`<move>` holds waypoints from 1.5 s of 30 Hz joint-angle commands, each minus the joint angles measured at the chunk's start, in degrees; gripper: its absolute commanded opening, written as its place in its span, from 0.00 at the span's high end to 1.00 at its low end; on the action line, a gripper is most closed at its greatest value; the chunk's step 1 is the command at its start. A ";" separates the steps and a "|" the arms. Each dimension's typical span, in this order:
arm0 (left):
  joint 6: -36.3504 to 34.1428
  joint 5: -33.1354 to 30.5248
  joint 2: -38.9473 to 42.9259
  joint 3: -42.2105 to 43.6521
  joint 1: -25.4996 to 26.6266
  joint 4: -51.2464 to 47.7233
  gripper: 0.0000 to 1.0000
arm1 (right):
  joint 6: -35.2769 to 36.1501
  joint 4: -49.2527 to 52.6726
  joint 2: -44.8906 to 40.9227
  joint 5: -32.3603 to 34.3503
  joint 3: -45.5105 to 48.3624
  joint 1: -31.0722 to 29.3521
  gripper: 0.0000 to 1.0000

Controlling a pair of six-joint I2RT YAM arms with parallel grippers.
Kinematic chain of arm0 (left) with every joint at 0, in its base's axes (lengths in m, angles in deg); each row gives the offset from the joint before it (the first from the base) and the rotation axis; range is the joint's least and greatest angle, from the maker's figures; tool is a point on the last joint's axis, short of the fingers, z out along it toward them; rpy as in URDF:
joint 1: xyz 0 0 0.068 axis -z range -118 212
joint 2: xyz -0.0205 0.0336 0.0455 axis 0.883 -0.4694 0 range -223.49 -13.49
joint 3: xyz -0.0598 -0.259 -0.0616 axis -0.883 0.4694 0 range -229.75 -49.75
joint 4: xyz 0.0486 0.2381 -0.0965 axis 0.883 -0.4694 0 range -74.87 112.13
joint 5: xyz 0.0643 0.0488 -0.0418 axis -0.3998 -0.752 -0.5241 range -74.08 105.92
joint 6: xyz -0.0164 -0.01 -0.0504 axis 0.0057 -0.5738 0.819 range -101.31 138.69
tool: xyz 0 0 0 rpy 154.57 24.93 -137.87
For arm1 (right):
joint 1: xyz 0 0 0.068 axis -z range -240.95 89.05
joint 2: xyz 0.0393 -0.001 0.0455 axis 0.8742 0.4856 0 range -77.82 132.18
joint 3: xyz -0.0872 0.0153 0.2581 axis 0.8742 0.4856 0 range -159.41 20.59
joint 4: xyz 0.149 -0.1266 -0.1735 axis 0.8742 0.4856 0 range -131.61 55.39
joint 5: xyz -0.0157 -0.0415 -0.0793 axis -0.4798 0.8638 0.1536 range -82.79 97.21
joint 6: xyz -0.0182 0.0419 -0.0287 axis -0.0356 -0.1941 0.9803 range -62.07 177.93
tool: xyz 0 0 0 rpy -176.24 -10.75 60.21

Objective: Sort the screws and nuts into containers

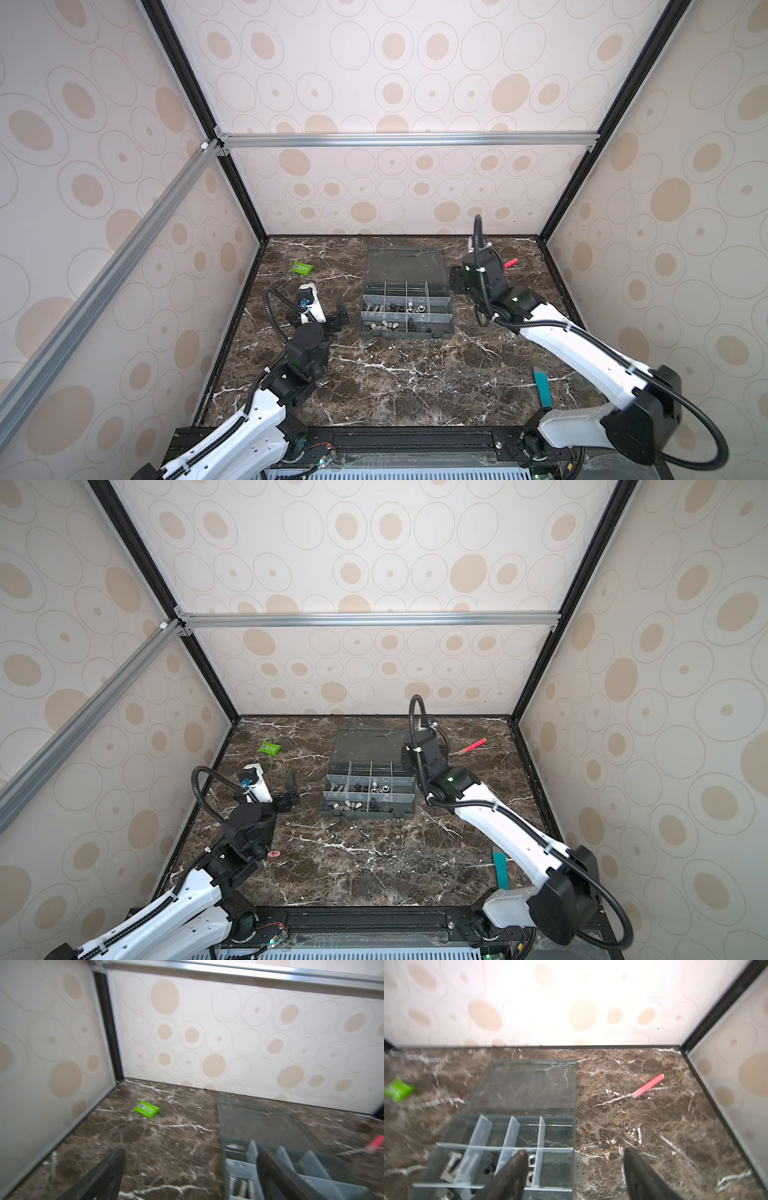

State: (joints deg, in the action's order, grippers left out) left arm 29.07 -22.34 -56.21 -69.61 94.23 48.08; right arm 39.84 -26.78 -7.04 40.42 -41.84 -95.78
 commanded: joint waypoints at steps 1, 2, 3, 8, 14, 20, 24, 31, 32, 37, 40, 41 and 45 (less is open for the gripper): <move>-5.60 -3.57 -3.74 5.64 -4.98 16.75 0.01 | 5.24 -10.79 -5.19 6.44 10.31 2.01 0.02; -5.14 -1.40 -6.18 6.93 -7.71 19.65 0.01 | 5.76 -13.00 -6.56 7.04 13.17 2.95 0.00; -4.28 0.32 -10.36 7.41 -10.51 21.79 0.01 | 6.51 -16.19 -8.13 7.45 16.83 4.30 0.00; -6.69 -3.28 -31.61 2.00 -16.17 22.20 0.01 | 12.81 -36.20 -10.73 7.43 33.68 10.80 0.00; -9.26 -0.14 -41.18 0.65 -17.83 32.70 0.01 | 12.47 -38.89 -3.38 5.79 39.62 18.42 0.00; -9.14 9.87 -41.21 1.73 -22.62 35.76 0.01 | 10.02 -49.66 5.57 1.15 39.87 25.40 0.00; -9.96 15.08 -45.12 9.35 -25.83 55.53 0.01 | 13.52 -49.62 12.09 -2.20 34.76 26.76 0.01; -8.39 22.87 -48.42 7.48 -28.80 53.67 0.01 | 15.97 -57.93 15.79 -14.48 37.92 29.15 0.01; -7.93 22.97 -47.61 7.26 -28.80 51.55 0.01 | 15.95 -67.83 18.30 -14.49 40.80 29.86 0.01; -8.35 22.88 -48.24 7.57 -28.80 53.59 0.01 | 16.74 -68.42 19.32 -15.43 40.53 30.35 0.02; -8.45 22.80 -48.10 7.72 -28.80 53.73 0.01 | 16.38 -66.70 18.39 -15.48 40.33 30.35 0.00; -8.33 22.88 -47.77 7.66 -28.75 52.95 0.01 | 16.70 -68.49 19.08 -15.39 40.65 30.32 0.00; -8.42 22.80 -47.96 7.73 -28.79 53.61 0.01 | 16.22 -65.19 17.97 -15.44 40.07 30.20 0.00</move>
State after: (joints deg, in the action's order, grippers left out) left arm 20.96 0.02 -104.19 -61.26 65.86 98.44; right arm 55.03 -89.66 10.89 25.27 -1.91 -65.59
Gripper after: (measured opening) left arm 0.991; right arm 0.997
